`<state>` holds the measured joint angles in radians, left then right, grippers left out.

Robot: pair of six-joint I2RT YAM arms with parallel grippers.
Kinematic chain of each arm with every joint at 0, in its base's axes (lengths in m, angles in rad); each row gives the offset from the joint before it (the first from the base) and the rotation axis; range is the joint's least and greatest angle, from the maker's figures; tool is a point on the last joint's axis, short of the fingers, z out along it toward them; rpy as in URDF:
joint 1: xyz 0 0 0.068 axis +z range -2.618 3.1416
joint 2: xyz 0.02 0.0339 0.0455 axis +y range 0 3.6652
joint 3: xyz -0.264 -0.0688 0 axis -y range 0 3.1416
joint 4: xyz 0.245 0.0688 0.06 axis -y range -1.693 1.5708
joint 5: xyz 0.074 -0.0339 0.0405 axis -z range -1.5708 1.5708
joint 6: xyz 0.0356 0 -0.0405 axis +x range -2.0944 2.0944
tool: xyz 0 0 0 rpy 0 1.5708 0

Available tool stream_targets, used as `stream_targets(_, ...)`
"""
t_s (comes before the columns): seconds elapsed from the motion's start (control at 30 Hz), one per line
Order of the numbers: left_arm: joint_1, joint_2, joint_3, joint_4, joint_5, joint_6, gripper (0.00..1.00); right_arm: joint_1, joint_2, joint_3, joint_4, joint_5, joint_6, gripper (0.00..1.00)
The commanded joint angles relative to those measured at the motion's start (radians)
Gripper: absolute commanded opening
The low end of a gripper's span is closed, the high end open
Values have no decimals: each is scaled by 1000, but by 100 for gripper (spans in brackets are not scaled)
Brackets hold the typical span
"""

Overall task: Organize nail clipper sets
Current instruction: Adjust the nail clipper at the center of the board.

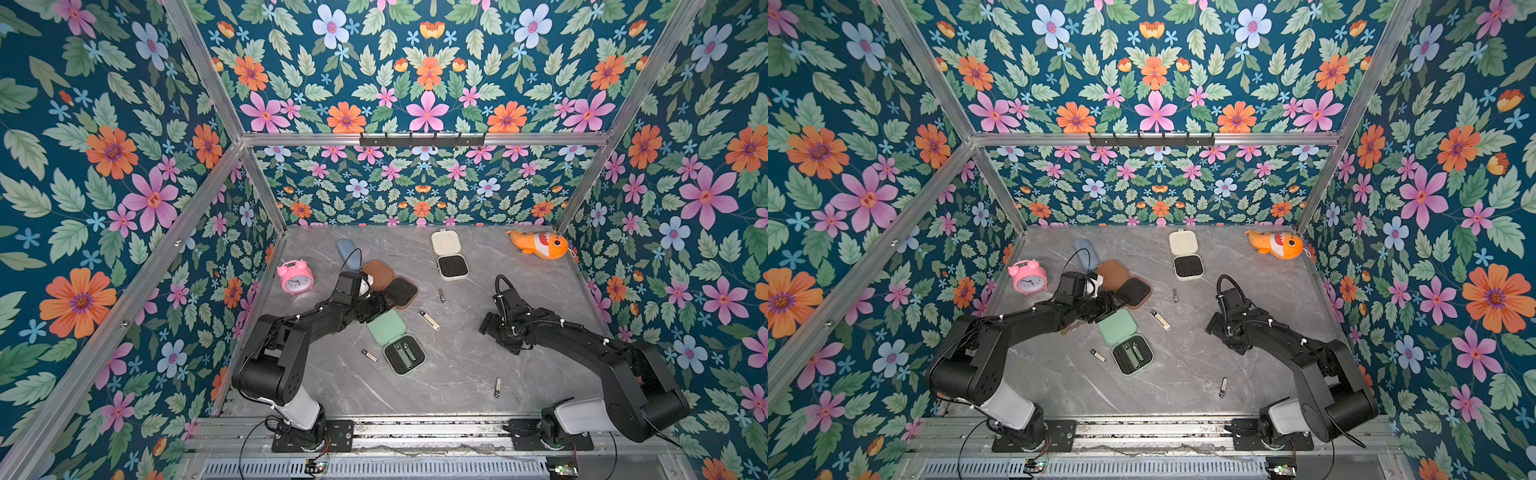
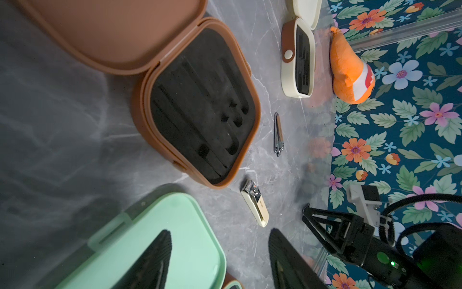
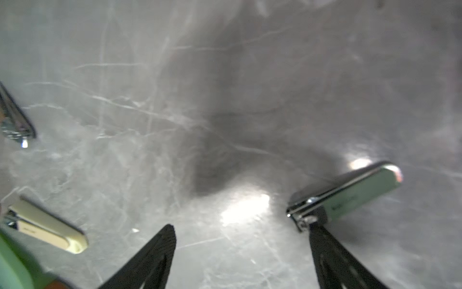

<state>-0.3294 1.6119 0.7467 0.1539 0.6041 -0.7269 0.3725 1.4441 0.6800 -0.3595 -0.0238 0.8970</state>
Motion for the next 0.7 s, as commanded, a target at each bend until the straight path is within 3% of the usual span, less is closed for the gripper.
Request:
stream_targets(0.0,-2,0,3,9,8,8,65,16,61,20,-6,-79,68,85)
stream_targets(0.17,-2,-1,-2,9,7,7,65,6,134,119,-48,-29,26,85)
stream_targets(0.47,-3,-1,-7,7,5,7,65,-120,260,228,-83,-54,-116,85)
stream_targets(0.67,-2,-4,-3,6,-1,5,65,-150,257,215,-114,-60,-147,86)
